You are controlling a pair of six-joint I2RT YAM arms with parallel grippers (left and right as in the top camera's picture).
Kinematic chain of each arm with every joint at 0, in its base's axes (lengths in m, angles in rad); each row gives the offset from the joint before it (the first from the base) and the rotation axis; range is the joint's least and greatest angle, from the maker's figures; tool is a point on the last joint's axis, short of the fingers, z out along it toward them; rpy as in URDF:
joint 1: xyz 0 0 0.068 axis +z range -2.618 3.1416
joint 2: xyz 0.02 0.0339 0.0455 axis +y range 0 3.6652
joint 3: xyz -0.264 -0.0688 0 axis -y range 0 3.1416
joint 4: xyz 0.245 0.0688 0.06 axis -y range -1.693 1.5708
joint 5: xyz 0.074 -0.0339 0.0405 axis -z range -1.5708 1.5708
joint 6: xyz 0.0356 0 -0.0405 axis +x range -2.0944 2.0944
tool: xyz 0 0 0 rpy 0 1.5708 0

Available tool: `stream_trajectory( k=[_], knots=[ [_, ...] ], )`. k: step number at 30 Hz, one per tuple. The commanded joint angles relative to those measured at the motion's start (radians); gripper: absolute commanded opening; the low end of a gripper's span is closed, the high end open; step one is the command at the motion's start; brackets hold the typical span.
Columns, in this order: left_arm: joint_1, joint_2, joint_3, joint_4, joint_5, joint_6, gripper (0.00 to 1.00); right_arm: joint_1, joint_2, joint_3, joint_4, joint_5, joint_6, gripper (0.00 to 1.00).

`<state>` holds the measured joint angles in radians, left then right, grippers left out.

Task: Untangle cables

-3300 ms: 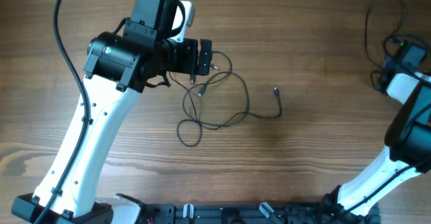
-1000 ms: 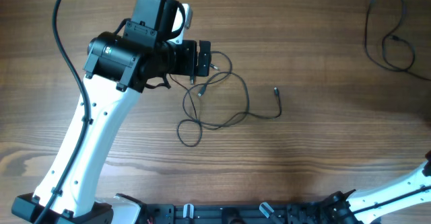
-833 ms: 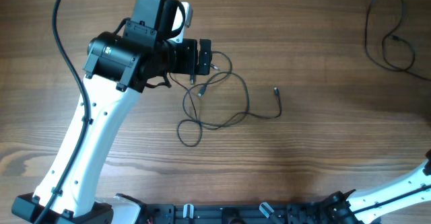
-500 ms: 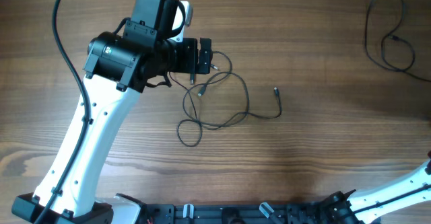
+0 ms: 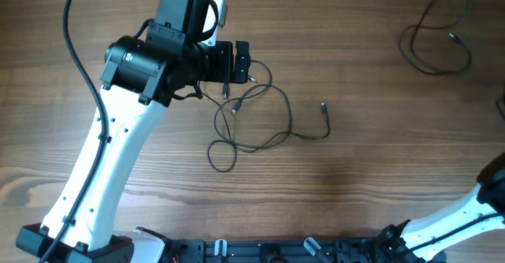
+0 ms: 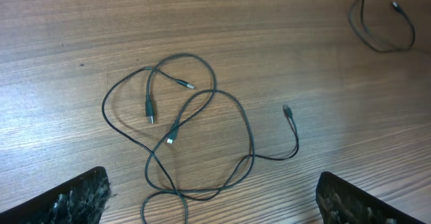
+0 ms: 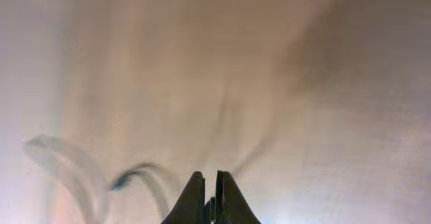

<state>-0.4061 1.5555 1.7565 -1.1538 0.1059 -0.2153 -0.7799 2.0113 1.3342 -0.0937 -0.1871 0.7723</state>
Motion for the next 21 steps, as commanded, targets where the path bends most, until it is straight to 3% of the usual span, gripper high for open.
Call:
stream_trajectory(
  k=[1,6,11,21],
  knots=[
    [-0.003,0.036,-0.006,-0.009,0.016,-0.002,1.00,0.100,-0.035,0.105,0.002,-0.019,-0.118,0.04],
    [-0.003,0.072,-0.006,-0.008,0.016,-0.002,1.00,0.294,-0.035,0.223,0.004,0.113,-0.149,0.04],
    [-0.003,0.076,-0.006,-0.008,0.016,-0.002,1.00,0.436,0.019,0.223,0.061,0.135,-0.170,0.04],
    [-0.003,0.076,-0.006,-0.009,0.017,-0.002,1.00,0.497,0.289,0.223,0.090,0.229,-0.117,0.07]
  ],
)
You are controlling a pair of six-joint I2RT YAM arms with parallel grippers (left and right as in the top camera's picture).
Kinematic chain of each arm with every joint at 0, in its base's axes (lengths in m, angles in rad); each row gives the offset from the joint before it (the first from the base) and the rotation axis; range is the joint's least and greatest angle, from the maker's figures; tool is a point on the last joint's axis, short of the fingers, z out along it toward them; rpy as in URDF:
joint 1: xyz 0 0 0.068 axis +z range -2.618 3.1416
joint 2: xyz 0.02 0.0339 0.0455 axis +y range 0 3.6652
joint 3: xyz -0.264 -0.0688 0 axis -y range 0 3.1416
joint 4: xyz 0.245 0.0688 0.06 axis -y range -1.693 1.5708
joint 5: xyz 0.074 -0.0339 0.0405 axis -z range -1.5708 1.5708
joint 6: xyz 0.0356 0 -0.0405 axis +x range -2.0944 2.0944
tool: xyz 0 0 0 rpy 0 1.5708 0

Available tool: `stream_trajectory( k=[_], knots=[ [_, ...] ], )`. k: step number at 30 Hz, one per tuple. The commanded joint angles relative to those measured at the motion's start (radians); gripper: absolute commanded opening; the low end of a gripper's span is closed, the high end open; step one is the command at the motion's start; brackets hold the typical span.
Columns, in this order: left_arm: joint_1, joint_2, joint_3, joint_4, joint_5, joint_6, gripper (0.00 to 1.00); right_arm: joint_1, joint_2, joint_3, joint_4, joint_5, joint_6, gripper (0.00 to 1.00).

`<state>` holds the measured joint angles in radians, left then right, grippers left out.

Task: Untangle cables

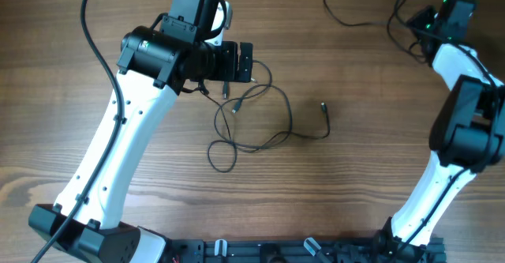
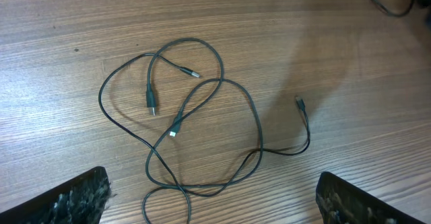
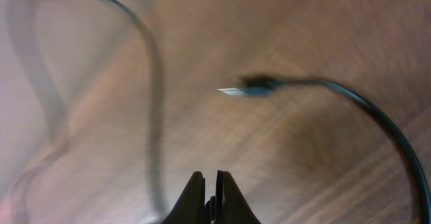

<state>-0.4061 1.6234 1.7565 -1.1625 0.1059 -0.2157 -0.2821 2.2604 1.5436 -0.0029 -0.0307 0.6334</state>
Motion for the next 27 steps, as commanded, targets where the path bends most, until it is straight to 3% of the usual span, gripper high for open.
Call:
stream_trajectory(
  k=[1,2,5,9,12,14,15,16,17,18,21,24,27],
  knots=[
    [-0.003,0.008,-0.006,-0.001,0.021,-0.002,1.00,0.000,0.040,0.014,-0.011,0.076,0.016,0.45],
    [-0.003,0.008,-0.006,-0.001,0.034,-0.002,1.00,-0.001,0.027,0.016,-0.021,0.042,-0.032,1.00],
    [-0.003,0.008,-0.006,-0.009,0.035,-0.001,1.00,0.000,-0.048,0.053,-0.150,-0.009,-0.060,0.99],
    [-0.003,0.008,-0.006,-0.029,0.035,-0.002,1.00,0.058,-0.173,0.256,-0.480,-0.256,-0.262,0.99],
    [-0.003,0.008,-0.006,-0.038,0.035,-0.002,1.00,0.187,-0.173,0.296,-0.562,-0.269,-0.441,0.99],
    [-0.003,0.008,-0.006,-0.038,0.035,-0.002,1.00,0.274,-0.161,0.295,-0.586,-0.238,-0.460,0.89],
    [-0.003,0.008,-0.006,-0.038,0.034,-0.002,1.00,0.326,-0.156,0.295,-0.593,-0.240,-0.478,0.76],
    [-0.003,0.008,-0.006,-0.038,0.034,-0.002,1.00,0.373,-0.156,0.294,-0.593,-0.232,-0.480,0.57],
    [-0.003,0.008,-0.006,-0.038,0.034,-0.002,1.00,0.417,-0.154,0.293,-0.589,-0.218,-0.481,0.23],
    [-0.003,0.008,-0.006,-0.039,0.034,-0.002,1.00,0.461,-0.152,0.293,-0.585,-0.177,-0.476,0.04],
    [-0.003,0.008,-0.006,-0.051,0.026,-0.002,1.00,0.577,-0.134,0.293,-0.573,0.049,-0.468,0.04],
    [-0.003,0.008,-0.006,-0.060,0.022,-0.001,1.00,0.638,-0.136,0.294,-0.642,0.058,-0.516,0.04],
    [-0.003,0.008,-0.006,-0.064,0.019,-0.001,1.00,0.640,-0.101,0.293,-0.508,0.090,-0.597,0.04]
  ],
)
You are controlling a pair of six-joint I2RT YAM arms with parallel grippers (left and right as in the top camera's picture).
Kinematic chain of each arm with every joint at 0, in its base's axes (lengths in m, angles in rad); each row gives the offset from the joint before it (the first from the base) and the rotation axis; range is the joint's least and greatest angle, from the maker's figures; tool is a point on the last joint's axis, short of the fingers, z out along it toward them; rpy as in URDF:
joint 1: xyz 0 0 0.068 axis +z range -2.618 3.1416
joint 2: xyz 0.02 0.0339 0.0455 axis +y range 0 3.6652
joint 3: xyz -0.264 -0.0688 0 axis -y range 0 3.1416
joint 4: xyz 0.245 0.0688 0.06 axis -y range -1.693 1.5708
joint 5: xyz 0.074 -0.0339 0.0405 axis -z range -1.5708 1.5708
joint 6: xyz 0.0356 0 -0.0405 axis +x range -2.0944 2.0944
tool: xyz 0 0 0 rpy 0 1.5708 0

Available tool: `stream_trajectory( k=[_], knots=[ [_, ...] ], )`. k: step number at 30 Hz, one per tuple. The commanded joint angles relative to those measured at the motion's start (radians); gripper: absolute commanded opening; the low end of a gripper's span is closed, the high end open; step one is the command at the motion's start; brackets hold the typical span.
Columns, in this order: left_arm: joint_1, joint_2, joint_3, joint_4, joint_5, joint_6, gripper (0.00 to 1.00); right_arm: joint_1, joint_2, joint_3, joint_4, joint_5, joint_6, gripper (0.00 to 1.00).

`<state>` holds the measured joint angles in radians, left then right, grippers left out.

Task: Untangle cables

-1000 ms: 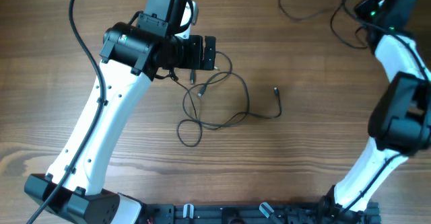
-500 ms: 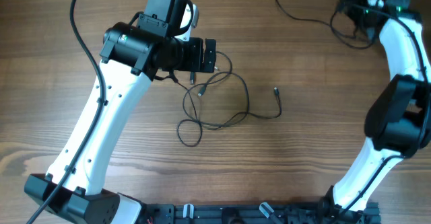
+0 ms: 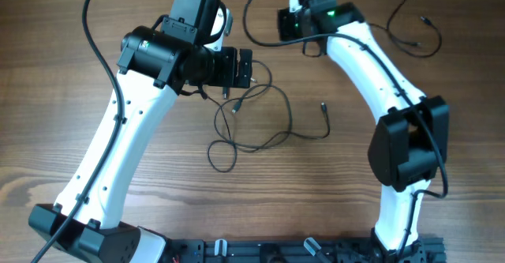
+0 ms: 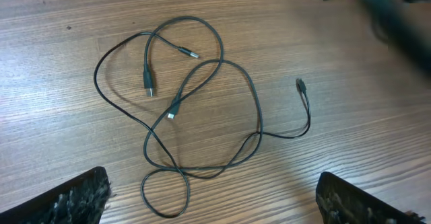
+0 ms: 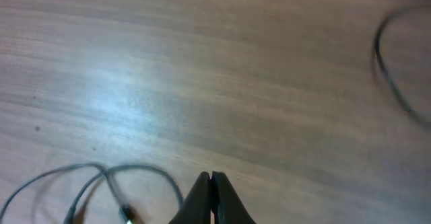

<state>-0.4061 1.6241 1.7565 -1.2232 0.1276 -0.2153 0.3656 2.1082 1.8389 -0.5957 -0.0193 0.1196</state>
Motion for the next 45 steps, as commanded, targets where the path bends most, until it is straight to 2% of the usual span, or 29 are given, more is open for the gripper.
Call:
stream_trajectory(
  k=[1,3,5,7,10,16,21,25,30,37,45],
  knots=[
    [-0.003,0.007,-0.006,-0.005,-0.002,-0.002,1.00,-0.026,0.081,-0.002,0.180,0.127,-0.092,0.04],
    [-0.003,0.007,-0.006,-0.004,-0.002,-0.002,1.00,-0.060,0.132,-0.002,0.368,0.232,-0.093,0.04],
    [-0.003,0.007,-0.006,-0.004,-0.003,0.002,1.00,-0.110,0.200,-0.002,0.643,0.238,-0.089,0.04],
    [-0.003,0.007,-0.006,-0.003,-0.008,0.005,1.00,-0.145,0.252,-0.002,0.801,0.182,-0.025,0.04],
    [-0.002,0.007,-0.006,0.008,-0.039,0.035,1.00,-0.198,0.342,-0.002,0.912,0.119,0.099,0.04],
    [-0.002,0.007,-0.006,0.012,-0.048,0.035,1.00,-0.201,0.488,-0.002,0.912,0.044,0.092,0.04],
    [-0.002,0.009,-0.006,0.011,-0.047,0.027,1.00,-0.217,0.528,-0.002,0.809,0.044,0.200,0.04],
    [-0.003,0.009,-0.006,0.009,-0.047,0.024,1.00,-0.246,0.568,-0.002,0.746,0.051,0.203,0.04],
    [-0.003,0.009,-0.006,0.000,-0.047,0.024,1.00,-0.385,0.572,-0.004,0.702,0.052,0.212,0.04],
    [-0.003,0.009,-0.006,0.037,-0.047,0.024,1.00,-0.650,0.572,-0.004,0.709,0.052,0.067,0.04],
    [-0.003,0.009,-0.006,0.064,-0.029,0.012,1.00,-0.899,0.571,-0.003,0.721,0.051,-0.023,0.04]
  ],
)
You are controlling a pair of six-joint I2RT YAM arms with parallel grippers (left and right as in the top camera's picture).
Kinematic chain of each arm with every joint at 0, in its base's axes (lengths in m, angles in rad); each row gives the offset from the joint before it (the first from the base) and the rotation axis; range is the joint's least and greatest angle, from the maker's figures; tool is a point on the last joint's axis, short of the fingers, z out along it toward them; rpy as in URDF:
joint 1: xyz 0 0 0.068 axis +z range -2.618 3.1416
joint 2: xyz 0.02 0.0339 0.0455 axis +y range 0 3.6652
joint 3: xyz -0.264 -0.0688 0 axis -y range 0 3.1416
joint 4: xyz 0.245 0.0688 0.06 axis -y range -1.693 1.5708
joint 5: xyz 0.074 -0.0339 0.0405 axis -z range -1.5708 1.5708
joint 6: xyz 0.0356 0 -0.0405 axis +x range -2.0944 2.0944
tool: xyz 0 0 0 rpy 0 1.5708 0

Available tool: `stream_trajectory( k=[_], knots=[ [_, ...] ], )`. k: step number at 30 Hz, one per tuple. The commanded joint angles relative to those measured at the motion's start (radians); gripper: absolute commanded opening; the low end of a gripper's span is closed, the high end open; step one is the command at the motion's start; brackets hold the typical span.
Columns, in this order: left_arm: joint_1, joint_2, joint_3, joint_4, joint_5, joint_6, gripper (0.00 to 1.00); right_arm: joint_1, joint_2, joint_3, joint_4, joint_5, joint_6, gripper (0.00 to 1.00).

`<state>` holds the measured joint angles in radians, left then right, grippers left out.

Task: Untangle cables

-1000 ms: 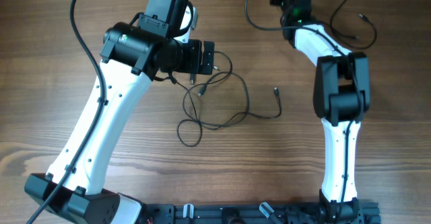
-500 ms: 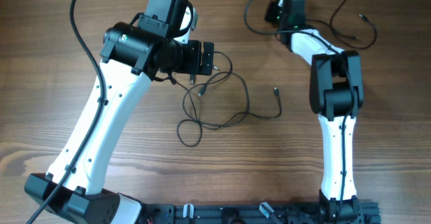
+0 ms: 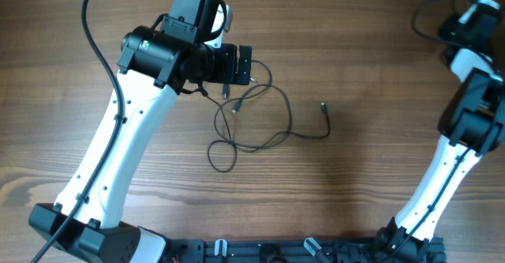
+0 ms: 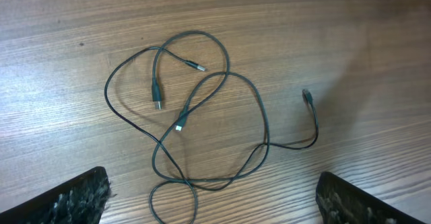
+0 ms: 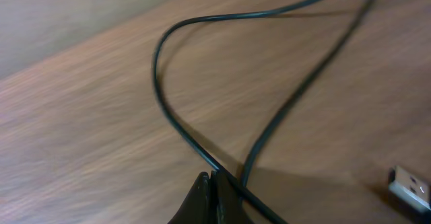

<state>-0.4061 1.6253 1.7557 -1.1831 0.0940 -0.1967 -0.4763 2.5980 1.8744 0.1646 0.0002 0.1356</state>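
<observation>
A tangle of thin black cables (image 3: 254, 114) (image 4: 202, 116) lies on the wooden table at centre left, with one plug end (image 3: 323, 105) (image 4: 307, 95) trailing to the right. My left gripper (image 3: 245, 64) (image 4: 215, 202) hovers over the tangle's far edge, open wide, with nothing between its fingers (image 4: 75, 197). At the far right corner my right gripper (image 3: 452, 28) (image 5: 212, 181) is shut, with a separate black cable (image 3: 423, 14) (image 5: 161, 96) running into its tips. A silver USB plug (image 5: 408, 183) lies beside it.
A black rail (image 3: 276, 251) runs along the table's front edge. The left arm's own supply cable (image 3: 85, 34) loops over the table's far left. The right arm stretches up the right side of the table (image 3: 379, 137).
My right gripper was at the top centre of the table and is now at the far right corner, and the separate black cable has gone there with it. The left gripper and the tangle are unchanged.
The separate cable first lay coiled at the far right with my right arm low. Then the right gripper was shut at that corner, then at top centre with the cable strung across the far edge, and now back at the right corner. My left gripper stayed open over the tangle.
</observation>
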Motion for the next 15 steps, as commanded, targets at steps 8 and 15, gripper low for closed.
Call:
stream_trajectory(
  k=[8,15],
  knots=[
    [-0.002,0.007,-0.005,0.032,0.047,-0.006,1.00,0.010,-0.209,-0.039,-0.167,-0.072,0.031,0.05],
    [0.013,0.007,-0.005,0.092,-0.099,-0.086,1.00,0.238,-0.619,-0.039,-0.584,-0.435,0.023,0.84]
  ],
)
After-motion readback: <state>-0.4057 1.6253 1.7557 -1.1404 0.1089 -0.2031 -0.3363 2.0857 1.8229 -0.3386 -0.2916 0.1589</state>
